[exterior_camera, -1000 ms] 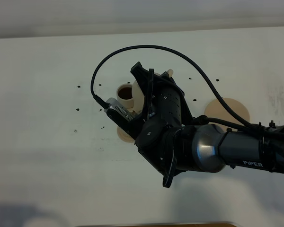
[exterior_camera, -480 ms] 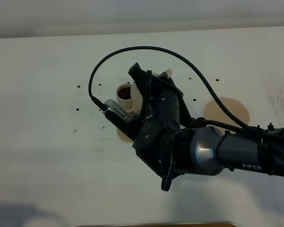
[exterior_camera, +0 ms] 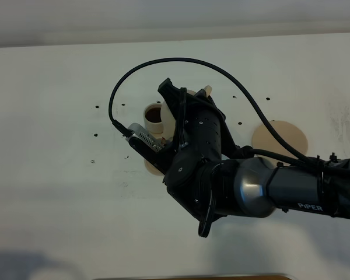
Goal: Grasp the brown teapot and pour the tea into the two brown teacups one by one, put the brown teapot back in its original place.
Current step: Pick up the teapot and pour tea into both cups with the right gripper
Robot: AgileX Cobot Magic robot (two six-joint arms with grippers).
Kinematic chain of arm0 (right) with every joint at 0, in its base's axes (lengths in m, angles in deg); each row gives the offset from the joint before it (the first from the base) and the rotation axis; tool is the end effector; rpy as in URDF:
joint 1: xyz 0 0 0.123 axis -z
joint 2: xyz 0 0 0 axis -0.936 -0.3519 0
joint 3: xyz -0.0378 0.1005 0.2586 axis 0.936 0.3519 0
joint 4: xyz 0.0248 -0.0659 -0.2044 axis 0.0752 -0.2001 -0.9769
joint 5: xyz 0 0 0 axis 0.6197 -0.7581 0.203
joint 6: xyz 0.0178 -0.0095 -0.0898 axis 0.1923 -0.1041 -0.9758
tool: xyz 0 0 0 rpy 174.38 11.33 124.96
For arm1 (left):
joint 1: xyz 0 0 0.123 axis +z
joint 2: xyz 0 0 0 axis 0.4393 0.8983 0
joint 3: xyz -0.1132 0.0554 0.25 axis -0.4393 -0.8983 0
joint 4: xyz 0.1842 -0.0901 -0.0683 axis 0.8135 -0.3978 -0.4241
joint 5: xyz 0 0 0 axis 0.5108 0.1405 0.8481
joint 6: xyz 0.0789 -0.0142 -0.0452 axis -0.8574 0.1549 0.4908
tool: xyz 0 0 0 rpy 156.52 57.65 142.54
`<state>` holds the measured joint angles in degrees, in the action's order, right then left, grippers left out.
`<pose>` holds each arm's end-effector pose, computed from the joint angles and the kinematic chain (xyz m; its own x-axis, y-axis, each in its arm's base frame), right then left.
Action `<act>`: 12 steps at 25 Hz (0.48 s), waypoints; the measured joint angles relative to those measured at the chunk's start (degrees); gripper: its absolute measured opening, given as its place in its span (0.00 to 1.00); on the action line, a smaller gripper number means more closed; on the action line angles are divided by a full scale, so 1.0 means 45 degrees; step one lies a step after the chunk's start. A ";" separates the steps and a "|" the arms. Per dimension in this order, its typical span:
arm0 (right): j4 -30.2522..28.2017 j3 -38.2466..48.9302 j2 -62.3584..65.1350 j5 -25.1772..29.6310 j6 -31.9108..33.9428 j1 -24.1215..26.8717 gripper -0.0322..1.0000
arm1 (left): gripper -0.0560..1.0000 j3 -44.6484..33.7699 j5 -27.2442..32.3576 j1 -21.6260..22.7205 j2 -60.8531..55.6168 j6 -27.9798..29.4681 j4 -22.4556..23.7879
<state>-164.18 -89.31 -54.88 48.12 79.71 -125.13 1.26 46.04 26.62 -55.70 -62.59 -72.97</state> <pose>0.2676 0.2560 0.1988 0.1540 -0.7321 0.6636 -0.3357 -0.6704 -0.6617 -0.0280 -0.0052 0.2501 -0.4829 -0.0346 -0.8750 0.0225 0.9984 -0.0519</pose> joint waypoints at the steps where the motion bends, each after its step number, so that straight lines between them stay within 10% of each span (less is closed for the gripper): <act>1: 0.0000 0.0000 0.0000 0.0016 0.0000 -0.0033 0.12 | 0.50 0.0000 0.0000 0.0000 0.0000 0.0000 0.0000; 12: 0.0011 0.0000 0.0000 0.0115 -0.0169 -0.0166 0.12 | 0.50 0.0000 0.0000 0.0000 0.0000 0.0000 0.0000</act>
<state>-164.13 -89.31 -54.88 48.64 78.95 -125.87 1.26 46.04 26.62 -55.70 -62.59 -72.97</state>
